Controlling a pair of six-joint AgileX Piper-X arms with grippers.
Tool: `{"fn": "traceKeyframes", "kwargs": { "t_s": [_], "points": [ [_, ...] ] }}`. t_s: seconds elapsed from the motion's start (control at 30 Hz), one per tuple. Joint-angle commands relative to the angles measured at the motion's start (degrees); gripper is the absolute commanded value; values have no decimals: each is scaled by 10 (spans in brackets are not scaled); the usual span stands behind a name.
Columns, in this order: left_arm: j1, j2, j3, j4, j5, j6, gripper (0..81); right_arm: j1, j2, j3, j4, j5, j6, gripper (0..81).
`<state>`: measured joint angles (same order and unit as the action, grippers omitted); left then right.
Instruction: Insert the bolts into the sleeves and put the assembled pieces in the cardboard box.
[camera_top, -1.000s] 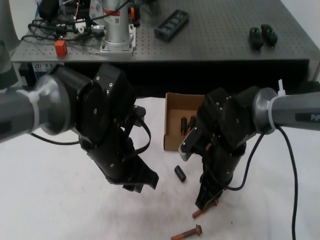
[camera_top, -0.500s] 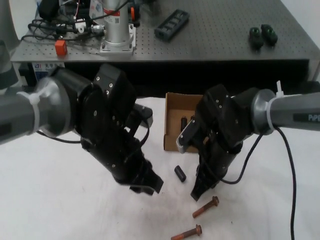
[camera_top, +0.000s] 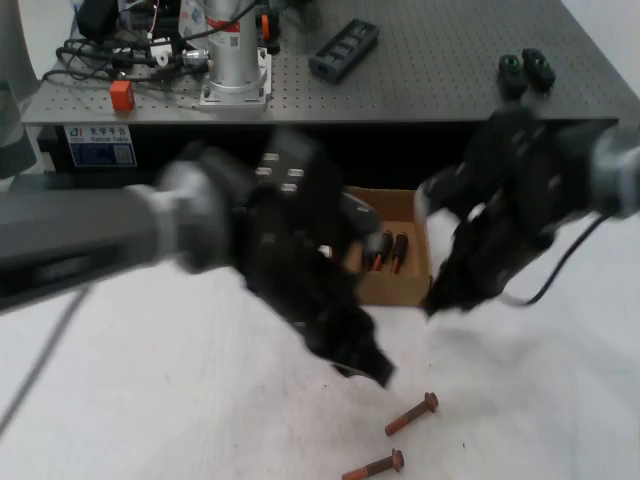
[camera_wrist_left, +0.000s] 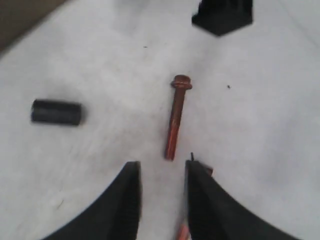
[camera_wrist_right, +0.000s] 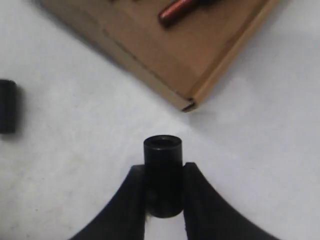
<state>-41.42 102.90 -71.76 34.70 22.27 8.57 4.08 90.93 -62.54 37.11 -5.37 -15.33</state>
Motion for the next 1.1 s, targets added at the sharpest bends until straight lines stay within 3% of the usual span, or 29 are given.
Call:
{"fn": "traceKeyframes", "kwargs": {
  "t_s": [0.0,0.37,0.77,0.87,0.97,1.07],
  "points": [
    [-18,34,-45,21,-15,27,225,2,-3,-5,1,-9,5,13],
    [-60,216,-276,211,-57,111,225,-65,-115,-5,67,-36,29,13],
    [-66,261,-285,204,-51,112,219,-73,-128,-5,74,-47,29,13],
    [-70,268,-285,193,-51,112,146,-73,-128,-5,76,-47,29,13],
    [-75,267,-285,179,-54,111,8,-76,-129,-5,71,-88,29,13],
    [-74,266,-296,178,-57,77,6,-83,-137,-2,73,-138,41,13]
  ]
}}
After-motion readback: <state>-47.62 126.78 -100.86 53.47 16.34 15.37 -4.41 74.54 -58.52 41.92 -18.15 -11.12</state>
